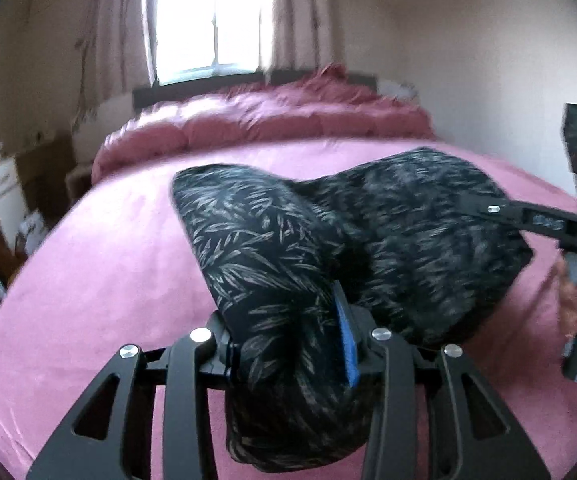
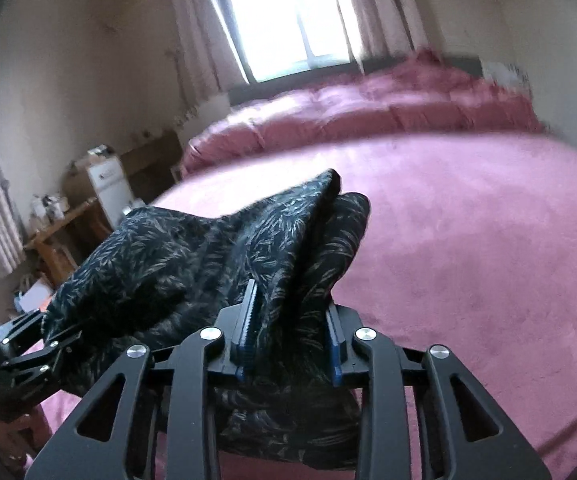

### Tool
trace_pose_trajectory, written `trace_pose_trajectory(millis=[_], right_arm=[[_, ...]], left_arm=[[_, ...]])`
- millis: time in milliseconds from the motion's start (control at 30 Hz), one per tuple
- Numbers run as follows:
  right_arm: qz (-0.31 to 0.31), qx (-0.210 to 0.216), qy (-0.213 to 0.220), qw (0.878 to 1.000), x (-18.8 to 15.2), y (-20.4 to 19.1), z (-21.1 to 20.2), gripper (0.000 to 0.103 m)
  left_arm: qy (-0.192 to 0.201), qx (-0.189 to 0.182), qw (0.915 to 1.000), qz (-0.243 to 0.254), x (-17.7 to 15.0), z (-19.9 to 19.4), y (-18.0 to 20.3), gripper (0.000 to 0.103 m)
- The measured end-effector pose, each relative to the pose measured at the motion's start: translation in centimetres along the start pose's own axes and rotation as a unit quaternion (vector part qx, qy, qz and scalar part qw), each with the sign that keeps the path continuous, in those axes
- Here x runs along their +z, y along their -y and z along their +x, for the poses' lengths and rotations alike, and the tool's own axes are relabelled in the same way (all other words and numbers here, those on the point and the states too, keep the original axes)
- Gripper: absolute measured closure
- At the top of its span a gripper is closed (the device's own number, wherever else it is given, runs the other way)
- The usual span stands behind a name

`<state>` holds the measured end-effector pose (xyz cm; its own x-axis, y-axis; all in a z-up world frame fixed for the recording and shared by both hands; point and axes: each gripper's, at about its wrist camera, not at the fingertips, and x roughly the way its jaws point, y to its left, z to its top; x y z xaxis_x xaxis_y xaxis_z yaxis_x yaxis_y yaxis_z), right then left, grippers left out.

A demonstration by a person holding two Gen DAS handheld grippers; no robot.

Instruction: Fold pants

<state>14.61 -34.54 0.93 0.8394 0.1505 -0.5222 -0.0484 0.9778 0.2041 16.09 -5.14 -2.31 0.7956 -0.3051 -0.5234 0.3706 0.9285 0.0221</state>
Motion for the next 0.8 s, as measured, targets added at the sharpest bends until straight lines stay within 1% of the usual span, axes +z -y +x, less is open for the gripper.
trace_pose_trajectory(millis=[33, 67, 100, 133, 167, 233, 333, 400, 467, 533, 600, 667, 733, 800], right_arm=[[0.011, -0.013, -0.020, 1.000, -0.4, 0.8, 1.0, 0.067], [0.024, -0.023, -0.040, 0.999, -0.8, 1.7, 1.8, 0.056], [0.046, -0.020, -0.063, 0.997, -1.4, 2.9, 2.7, 0.053], [0.067, -0.010, -0.072, 0.995, -1.9, 3.7, 2.9, 0.046], [0.079, -0.006, -0.071, 0.994, -1.9, 4.0, 2.8, 0.043], [0.098, -0.003, -0.075, 0.992, -1.9, 4.3, 2.7, 0.043], [0.110, -0.008, -0.078, 0.991, -2.0, 4.2, 2.1, 0.043], [0.120, -0.010, -0.085, 0.989, -2.1, 4.0, 1.3, 0.043], [0.131, -0.027, -0.089, 0.987, -2.6, 3.8, 0.0, 0.043], [0.146, -0.033, -0.090, 0.985, -3.0, 3.8, -1.1, 0.043], [0.160, -0.055, -0.093, 0.981, -3.4, 4.2, -2.3, 0.043], [0.164, -0.096, -0.106, 0.976, -4.2, 4.9, -2.4, 0.043], [0.174, -0.094, -0.116, 0.973, -4.8, 5.9, -1.7, 0.043], [0.158, -0.106, -0.111, 0.975, -4.8, 5.7, -1.6, 0.043]], left_arm=[[-0.014, 0.002, 0.9998, -0.011, -0.3, 0.9, -0.4, 0.060], [-0.034, -0.008, 0.9985, -0.042, -1.1, 1.7, -1.5, 0.053], [-0.034, -0.015, 0.9977, -0.057, -1.4, 1.8, -1.9, 0.045], [-0.036, -0.020, 0.9965, -0.073, -1.7, 1.7, -2.5, 0.041], [-0.041, -0.024, 0.9959, -0.077, -1.9, 1.7, -2.7, 0.040], [-0.043, -0.026, 0.9961, -0.073, -2.1, 1.3, -2.6, 0.040], [-0.046, -0.022, 0.9961, -0.072, -2.7, 0.5, -2.3, 0.036], [-0.044, -0.022, 0.9954, -0.082, -3.3, -0.3, -2.5, 0.032], [-0.043, -0.022, 0.9947, -0.091, -3.6, -0.7, -2.7, 0.030], [-0.043, -0.020, 0.9945, -0.093, -3.7, -0.9, -2.8, 0.029], [-0.046, -0.017, 0.9945, -0.092, -3.6, -0.8, -3.0, 0.029], [-0.054, -0.011, 0.9941, -0.093, -3.7, -0.3, -3.1, 0.027], [-0.060, -0.001, 0.9940, -0.091, -3.7, 0.1, -2.8, 0.027], [-0.058, 0.008, 0.9949, -0.082, -3.7, 0.0, -2.5, 0.027]])
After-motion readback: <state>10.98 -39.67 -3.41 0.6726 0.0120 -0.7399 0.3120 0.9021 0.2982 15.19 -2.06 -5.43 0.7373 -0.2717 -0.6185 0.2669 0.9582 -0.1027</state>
